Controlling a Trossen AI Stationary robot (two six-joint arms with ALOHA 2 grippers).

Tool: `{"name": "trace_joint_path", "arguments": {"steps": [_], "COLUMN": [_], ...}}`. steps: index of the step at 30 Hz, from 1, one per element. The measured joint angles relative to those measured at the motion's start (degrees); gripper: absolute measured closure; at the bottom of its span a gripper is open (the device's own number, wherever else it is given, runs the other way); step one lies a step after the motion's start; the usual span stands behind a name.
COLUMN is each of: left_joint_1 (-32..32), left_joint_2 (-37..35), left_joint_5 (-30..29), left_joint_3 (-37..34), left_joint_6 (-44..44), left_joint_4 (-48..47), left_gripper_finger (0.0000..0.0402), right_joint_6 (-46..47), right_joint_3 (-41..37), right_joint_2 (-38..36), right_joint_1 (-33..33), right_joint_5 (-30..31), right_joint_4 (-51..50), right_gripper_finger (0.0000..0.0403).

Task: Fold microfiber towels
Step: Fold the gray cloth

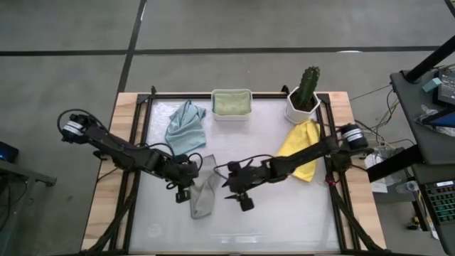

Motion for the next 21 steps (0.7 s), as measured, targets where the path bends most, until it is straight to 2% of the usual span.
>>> {"name": "trace_joint_path", "arguments": {"steps": [11, 21], "left_joint_1": [0.12, 0.12], "left_joint_2": [0.02, 0.22], "left_joint_5": [-7.84, -9.56], "left_joint_3": [-0.02, -0.02], "left_joint_6": [-0.26, -0.3], "left_joint_4": [-5.16, -5.42], "left_gripper_finger": [0.0402, 0.0402], "right_joint_6": [-1.45, -2.04], "right_joint_3": [15.35, 21.15], "right_joint_2": [16.75, 23.34], "right_joint_1": [3.23, 3.95], "right_joint_5": [-0.11, -0.13], "right_joint_4": [-1.11, -2.26], "right_gripper_finger": [0.0197, 0.0197]}}
